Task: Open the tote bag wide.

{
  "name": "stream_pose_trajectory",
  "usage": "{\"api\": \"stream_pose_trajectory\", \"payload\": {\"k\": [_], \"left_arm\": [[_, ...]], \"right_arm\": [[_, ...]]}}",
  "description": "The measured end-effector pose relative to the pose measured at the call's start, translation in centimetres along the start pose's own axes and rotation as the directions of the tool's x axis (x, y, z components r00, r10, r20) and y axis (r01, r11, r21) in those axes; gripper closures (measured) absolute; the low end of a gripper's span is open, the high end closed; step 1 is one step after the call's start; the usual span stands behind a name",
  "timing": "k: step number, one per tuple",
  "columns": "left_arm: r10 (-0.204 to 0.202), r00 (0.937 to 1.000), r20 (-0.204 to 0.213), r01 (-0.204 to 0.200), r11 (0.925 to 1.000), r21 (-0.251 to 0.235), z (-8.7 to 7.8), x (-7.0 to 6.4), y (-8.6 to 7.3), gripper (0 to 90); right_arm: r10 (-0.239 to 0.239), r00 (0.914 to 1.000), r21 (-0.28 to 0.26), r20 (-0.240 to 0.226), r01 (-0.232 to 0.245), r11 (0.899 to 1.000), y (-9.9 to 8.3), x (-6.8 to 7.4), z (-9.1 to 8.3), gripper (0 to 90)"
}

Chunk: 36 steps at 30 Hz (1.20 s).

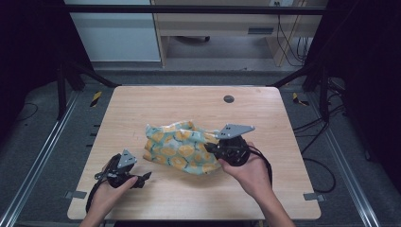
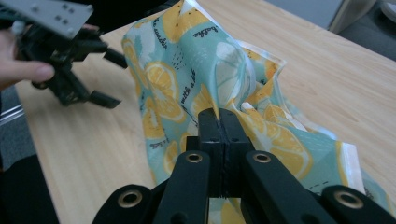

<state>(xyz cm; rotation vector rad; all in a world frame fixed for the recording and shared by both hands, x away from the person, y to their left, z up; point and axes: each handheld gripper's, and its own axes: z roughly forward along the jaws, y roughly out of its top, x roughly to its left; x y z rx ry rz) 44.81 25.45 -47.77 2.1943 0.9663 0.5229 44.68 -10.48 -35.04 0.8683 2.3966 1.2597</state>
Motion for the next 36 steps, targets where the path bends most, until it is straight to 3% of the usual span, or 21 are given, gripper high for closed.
{"api": "stream_pose_trajectory", "payload": {"k": [11, 22, 29, 34, 35, 36], "left_arm": [[-0.026, 0.9995, -0.017, 0.025, 0.9995, -0.021, -0.8, 0.9, 0.0, 16.0], [-0.039, 0.9972, -0.064, 0.035, 0.9969, -0.070, -3.1, 2.6, 0.8, 28.2], [-0.017, 0.9980, -0.062, 0.010, 0.9929, -0.118, -5.0, 3.2, 3.3, 35.5], [0.050, 0.9985, 0.021, -0.048, 0.9950, -0.088, -4.3, 2.9, 6.7, 37.7], [0.050, 0.9985, 0.021, -0.048, 0.9950, -0.088, -4.3, 2.9, 6.7, 38.0], [0.081, 0.9959, 0.039, -0.078, 0.9941, -0.075, -3.7, 2.7, 8.0, 38.4]], "right_arm": [[-0.016, 0.9983, 0.037, -0.057, 0.018, 0.999, -3.1, 2.9, 0.9, 89.8], [0.005, 0.9964, 0.074, -0.084, 0.001, 0.997, -5.4, 3.4, 2.3, 89.5], [0.014, 0.9966, 0.095, -0.082, -0.007, 0.995, -6.3, 3.4, 3.1, 89.4], [0.033, 0.9951, 0.100, -0.094, -0.024, 0.995, -7.0, 3.4, 4.0, 89.1], [0.029, 0.9951, 0.101, -0.095, -0.019, 0.995, -7.0, 3.3, 4.1, 89.1], [0.029, 0.9947, 0.102, -0.098, -0.019, 0.995, -7.1, 3.2, 4.2, 89.0]]}}
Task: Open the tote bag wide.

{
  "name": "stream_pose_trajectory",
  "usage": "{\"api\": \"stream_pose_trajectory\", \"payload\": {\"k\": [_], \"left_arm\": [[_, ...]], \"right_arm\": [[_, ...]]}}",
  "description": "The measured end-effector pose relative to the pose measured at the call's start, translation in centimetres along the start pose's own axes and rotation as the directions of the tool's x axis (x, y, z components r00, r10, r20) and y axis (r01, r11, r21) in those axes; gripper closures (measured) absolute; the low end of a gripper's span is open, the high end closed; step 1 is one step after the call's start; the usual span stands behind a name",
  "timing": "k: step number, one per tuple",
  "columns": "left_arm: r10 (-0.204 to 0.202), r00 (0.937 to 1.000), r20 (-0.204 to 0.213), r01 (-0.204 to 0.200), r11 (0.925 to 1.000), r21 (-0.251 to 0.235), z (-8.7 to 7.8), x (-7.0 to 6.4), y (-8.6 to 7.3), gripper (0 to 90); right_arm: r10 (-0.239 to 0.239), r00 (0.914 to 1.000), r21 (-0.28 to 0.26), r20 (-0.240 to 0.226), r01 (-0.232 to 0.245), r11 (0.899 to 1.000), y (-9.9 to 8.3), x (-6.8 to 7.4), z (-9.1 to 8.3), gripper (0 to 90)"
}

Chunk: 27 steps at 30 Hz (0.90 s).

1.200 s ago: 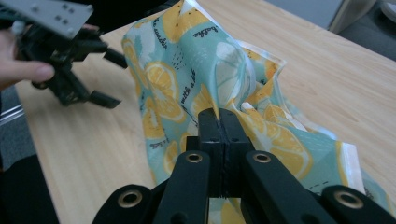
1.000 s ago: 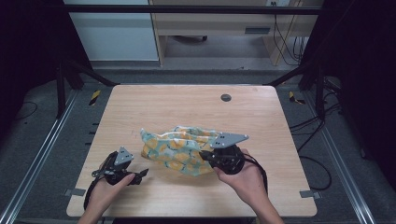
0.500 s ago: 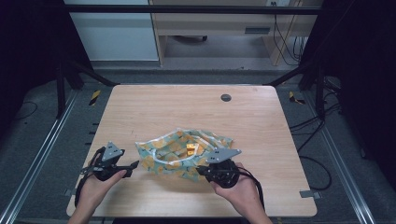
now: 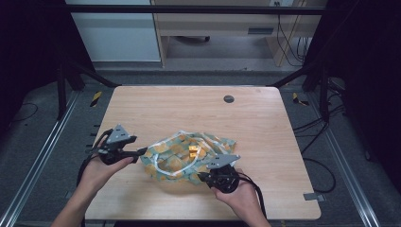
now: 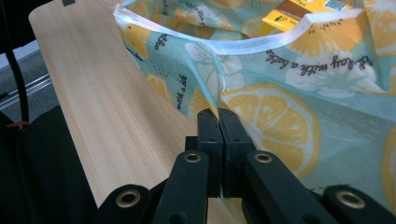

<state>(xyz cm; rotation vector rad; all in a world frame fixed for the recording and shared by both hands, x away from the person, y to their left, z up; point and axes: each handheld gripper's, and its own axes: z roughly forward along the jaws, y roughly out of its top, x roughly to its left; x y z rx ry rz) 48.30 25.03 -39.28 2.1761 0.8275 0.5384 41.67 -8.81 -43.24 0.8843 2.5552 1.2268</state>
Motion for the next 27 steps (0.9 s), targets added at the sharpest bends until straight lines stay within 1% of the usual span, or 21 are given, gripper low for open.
{"api": "stream_pose_trajectory", "payload": {"k": [1, 3, 6, 7, 8, 9, 12, 13, 14, 15, 16, 17, 18, 19, 20, 21, 22, 23, 24, 26, 27], "left_arm": [[0.000, 1.0000, 0.000, 0.000, 1.0000, 0.000, 0.0, 0.0, 0.0, 38.4], [0.045, 0.9987, 0.021, -0.046, 0.9980, 0.043, 1.3, -0.2, 1.7, 38.6], [0.072, 0.9955, 0.062, -0.077, 0.9943, 0.073, 2.6, -0.4, 3.0, 39.4], [0.098, 0.9928, 0.069, -0.105, 0.9900, 0.095, 3.2, -0.6, 3.5, 39.4], [0.098, 0.9928, 0.069, -0.105, 0.9900, 0.095, 3.2, -0.6, 3.5, 39.3], [0.129, 0.9885, 0.079, -0.138, 0.9826, 0.124, 3.9, -0.7, 4.1, 38.7], [0.148, 0.9838, 0.102, -0.162, 0.9756, 0.149, 5.1, -0.7, 4.8, 37.5], [0.154, 0.9811, 0.118, -0.172, 0.9717, 0.162, 5.4, -0.6, 5.0, 36.2], [0.160, 0.9793, 0.125, -0.180, 0.9684, 0.173, 5.7, -0.6, 5.1, 35.3], [0.171, 0.9765, 0.132, -0.194, 0.9624, 0.190, 6.2, -0.6, 5.2, 35.0], [0.176, 0.9749, 0.136, -0.201, 0.9584, 0.202, 6.5, -0.6, 5.3, 33.8], [0.176, 0.9749, 0.136, -0.201, 0.9584, 0.202, 6.5, -0.6, 5.3, 32.8], [0.179, 0.9736, 0.142, -0.207, 0.9545, 0.215, 7.0, -0.6, 5.4, 32.8], [0.180, 0.9726, 0.147, -0.210, 0.9524, 0.221, 7.3, -0.6, 5.4, 31.6], [0.181, 0.9694, 0.166, -0.217, 0.9480, 0.233, 7.6, -0.7, 5.4, 29.2], [0.177, 0.9676, 0.180, -0.218, 0.9461, 0.240, 7.9, -0.8, 5.3, 28.7], [0.181, 0.9656, 0.187, -0.225, 0.9416, 0.251, 8.2, -0.9, 5.2, 28.2], [0.191, 0.9630, 0.190, -0.237, 0.9352, 0.263, 8.4, -1.0, 5.2, 27.6], [0.197, 0.9617, 0.190, -0.245, 0.9307, 0.272, 8.7, -1.2, 5.1, 27.3], [0.207, 0.9595, 0.191, -0.256, 0.9243, 0.283, 9.0, -1.4, 5.1, 26.5], [0.213, 0.9574, 0.195, -0.263, 0.9202, 0.289, 9.2, -1.5, 5.1, 26.5]], "right_arm": [[0.000, 1.0000, 0.000, 0.000, 0.000, 1.000, 0.0, 0.0, 0.0, 89.0], [0.006, 1.0000, 0.000, -0.001, -0.006, 1.000, -0.1, -0.1, 0.1, 88.9], [0.006, 1.0000, 0.005, 0.003, -0.006, 1.000, -0.2, -0.2, 0.1, 88.7], [0.010, 0.9999, 0.009, 0.006, -0.010, 1.000, -0.3, -0.2, 0.0, 88.7], [0.010, 0.9999, 0.009, 0.006, -0.010, 1.000, -0.3, -0.2, 0.0, 88.7], [0.009, 0.9998, 0.014, 0.018, -0.009, 1.000, -0.4, -0.3, -0.1, 88.5], [0.014, 0.9995, 0.024, 0.029, -0.015, 1.000, -0.5, -0.5, -0.3, 88.4], [0.011, 0.9994, 0.031, 0.033, -0.012, 0.999, -0.5, -0.5, -0.3, 88.4], [0.013, 0.9993, 0.034, 0.036, -0.014, 0.999, -0.6, -0.5, -0.3, 88.3], [0.010, 0.9992, 0.037, 0.039, -0.011, 0.999, -0.6, -0.6, -0.3, 88.3], [0.012, 0.9991, 0.040, 0.042, -0.013, 0.999, -0.6, -0.7, -0.4, 88.2], [0.012, 0.9991, 0.040, 0.042, -0.013, 0.999, -0.6, -0.7, -0.4, 88.2], [0.015, 0.9990, 0.037, 0.043, -0.017, 0.999, -0.6, -0.7, -0.4, 88.2], [0.012, 0.9989, 0.028, 0.045, -0.014, 1.000, -0.6, -0.8, -0.5, 88.2], [0.020, 0.9988, 0.028, 0.045, -0.021, 0.999, -0.6, -0.9, -0.5, 88.2], [0.020, 0.9987, 0.027, 0.047, -0.021, 0.999, -0.6, -0.8, -0.5, 88.2], [0.020, 0.9987, 0.027, 0.046, -0.021, 0.999, -0.6, -0.8, -0.5, 88.2], [0.019, 0.9988, 0.027, 0.046, -0.021, 0.999, -0.6, -0.7, -0.5, 88.2], [0.020, 0.9987, 0.027, 0.046, -0.021, 0.999, -0.6, -0.7, -0.5, 88.1], [0.014, 0.9988, 0.023, 0.046, -0.015, 1.000, -0.6, -0.7, -0.5, 87.9], [0.013, 0.9987, 0.022, 0.049, -0.014, 1.000, -0.6, -0.6, -0.6, 87.9]]}}
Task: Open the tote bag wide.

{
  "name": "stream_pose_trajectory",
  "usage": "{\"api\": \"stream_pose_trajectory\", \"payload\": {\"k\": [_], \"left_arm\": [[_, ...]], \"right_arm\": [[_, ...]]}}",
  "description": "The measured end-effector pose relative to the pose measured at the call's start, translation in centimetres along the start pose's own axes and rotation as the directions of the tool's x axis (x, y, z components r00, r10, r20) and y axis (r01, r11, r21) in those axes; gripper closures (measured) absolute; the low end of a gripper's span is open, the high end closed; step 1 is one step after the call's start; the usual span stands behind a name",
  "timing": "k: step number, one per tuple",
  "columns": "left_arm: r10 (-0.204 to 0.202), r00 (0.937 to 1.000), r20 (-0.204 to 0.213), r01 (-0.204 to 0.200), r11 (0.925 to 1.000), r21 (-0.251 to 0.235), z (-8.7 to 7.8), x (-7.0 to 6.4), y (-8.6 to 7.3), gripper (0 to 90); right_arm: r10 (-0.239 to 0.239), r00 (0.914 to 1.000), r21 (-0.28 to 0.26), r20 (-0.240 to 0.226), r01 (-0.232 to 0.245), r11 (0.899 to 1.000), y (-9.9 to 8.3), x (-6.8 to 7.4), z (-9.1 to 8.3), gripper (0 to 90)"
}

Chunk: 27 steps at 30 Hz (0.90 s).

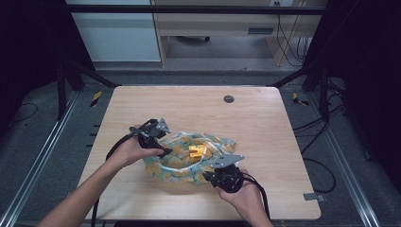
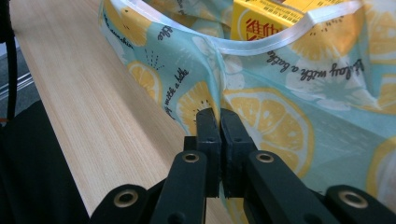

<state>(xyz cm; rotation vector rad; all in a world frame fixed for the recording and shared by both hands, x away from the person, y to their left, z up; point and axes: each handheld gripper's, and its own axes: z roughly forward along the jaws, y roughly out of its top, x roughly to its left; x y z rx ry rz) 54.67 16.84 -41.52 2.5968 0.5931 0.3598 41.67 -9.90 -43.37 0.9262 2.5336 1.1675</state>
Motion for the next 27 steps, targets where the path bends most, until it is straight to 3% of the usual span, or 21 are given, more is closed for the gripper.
{"api": "stream_pose_trajectory", "payload": {"k": [5, 14, 17, 23, 27], "left_arm": [[0.020, 0.9998, 0.009, -0.020, 0.9993, 0.030, 0.8, -0.3, 0.3, 26.7], [0.015, 0.9998, 0.011, -0.015, 0.9998, 0.014, 0.7, -0.5, 1.5, 34.8], [0.015, 0.9997, 0.018, -0.015, 0.9998, 0.011, 0.7, -0.6, 1.8, 38.8], [0.034, 0.9992, 0.021, -0.035, 0.9982, 0.050, 1.2, -0.7, 1.7, 46.5], [0.037, 0.9990, 0.023, -0.038, 0.9983, 0.044, 1.1, -0.7, 1.6, 58.6]], "right_arm": [[0.012, 0.9999, -0.019, 0.009, -0.012, 1.000, -0.1, -0.2, -0.8, 87.8], [0.014, 0.9996, -0.027, 0.026, -0.013, 1.000, -0.8, -1.0, -1.2, 87.7], [0.015, 0.9995, -0.022, 0.028, -0.015, 1.000, -1.1, -1.2, -1.3, 87.7], [0.021, 0.9993, -0.020, 0.030, -0.021, 1.000, -1.4, -1.2, -1.3, 87.5], [0.013, 0.9995, -0.018, 0.029, -0.012, 1.000, -1.2, -1.1, -1.3, 87.5]]}}
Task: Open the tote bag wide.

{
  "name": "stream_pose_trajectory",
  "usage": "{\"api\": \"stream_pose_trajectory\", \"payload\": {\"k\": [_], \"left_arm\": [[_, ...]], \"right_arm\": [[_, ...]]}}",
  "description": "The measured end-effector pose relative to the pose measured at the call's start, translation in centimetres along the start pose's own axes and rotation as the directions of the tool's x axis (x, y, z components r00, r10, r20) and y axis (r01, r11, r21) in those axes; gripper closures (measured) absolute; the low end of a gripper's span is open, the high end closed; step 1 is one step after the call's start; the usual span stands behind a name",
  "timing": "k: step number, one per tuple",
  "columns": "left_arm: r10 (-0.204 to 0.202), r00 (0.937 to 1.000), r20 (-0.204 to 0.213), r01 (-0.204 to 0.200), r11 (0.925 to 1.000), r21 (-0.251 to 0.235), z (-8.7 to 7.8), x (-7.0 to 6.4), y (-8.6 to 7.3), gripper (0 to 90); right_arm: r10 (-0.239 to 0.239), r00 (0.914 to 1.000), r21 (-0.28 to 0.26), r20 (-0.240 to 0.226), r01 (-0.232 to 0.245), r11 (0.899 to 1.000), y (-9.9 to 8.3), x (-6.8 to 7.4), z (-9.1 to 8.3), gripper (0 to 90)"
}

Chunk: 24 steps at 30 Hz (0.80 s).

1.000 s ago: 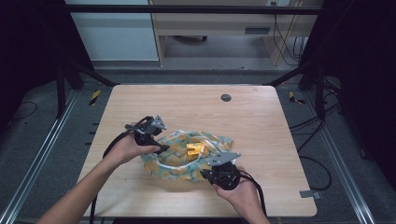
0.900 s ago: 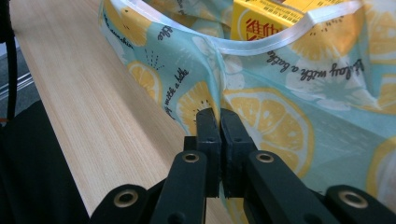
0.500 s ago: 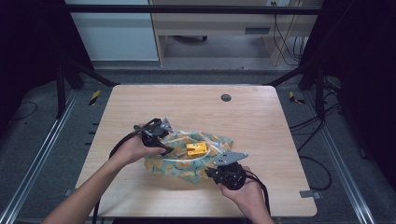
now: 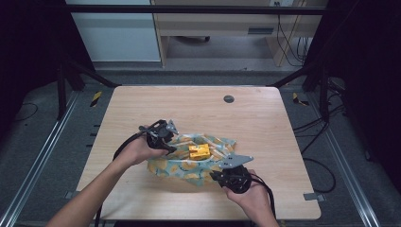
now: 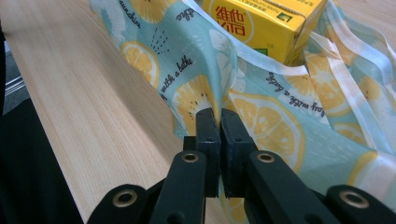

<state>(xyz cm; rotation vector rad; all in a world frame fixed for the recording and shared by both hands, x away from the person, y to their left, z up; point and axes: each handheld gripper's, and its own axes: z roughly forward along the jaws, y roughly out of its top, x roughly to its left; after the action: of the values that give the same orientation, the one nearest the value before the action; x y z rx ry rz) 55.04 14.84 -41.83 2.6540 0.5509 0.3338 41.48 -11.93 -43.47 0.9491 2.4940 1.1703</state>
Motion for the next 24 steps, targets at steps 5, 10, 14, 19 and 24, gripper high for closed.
{"api": "stream_pose_trajectory", "payload": {"k": [5, 10, 14, 19, 24], "left_arm": [[0.017, 0.9999, -0.002, -0.017, 0.9995, -0.025, -0.9, -0.2, -0.3, 74.7], [0.008, 0.9995, -0.032, -0.009, 0.9983, -0.058, -1.7, -0.4, -0.5, 67.9], [0.012, 0.9987, -0.050, -0.017, 0.9955, -0.093, -2.7, -0.7, -0.2, 62.9], [0.066, 0.9974, -0.028, -0.068, 0.9950, -0.072, -2.2, -1.7, 0.3, 59.5], [0.079, 0.9966, -0.026, -0.079, 0.9967, -0.019, -0.6, -1.2, 0.4, 53.2]], "right_arm": [[-0.009, 1.0000, 0.002, -0.001, 0.009, 1.000, 0.3, 0.1, 0.1, 87.2], [-0.010, 0.9999, 0.001, -0.002, 0.010, 1.000, 0.4, 0.1, 0.1, 86.9], [-0.010, 1.0000, 0.002, -0.003, 0.010, 1.000, 0.5, 0.2, 0.2, 86.7], [-0.008, 1.0000, 0.000, -0.002, 0.008, 1.000, 0.6, 0.1, 0.2, 86.7], [-0.011, 0.9999, 0.005, -0.007, 0.011, 1.000, 0.5, 0.3, 0.2, 86.6]]}}
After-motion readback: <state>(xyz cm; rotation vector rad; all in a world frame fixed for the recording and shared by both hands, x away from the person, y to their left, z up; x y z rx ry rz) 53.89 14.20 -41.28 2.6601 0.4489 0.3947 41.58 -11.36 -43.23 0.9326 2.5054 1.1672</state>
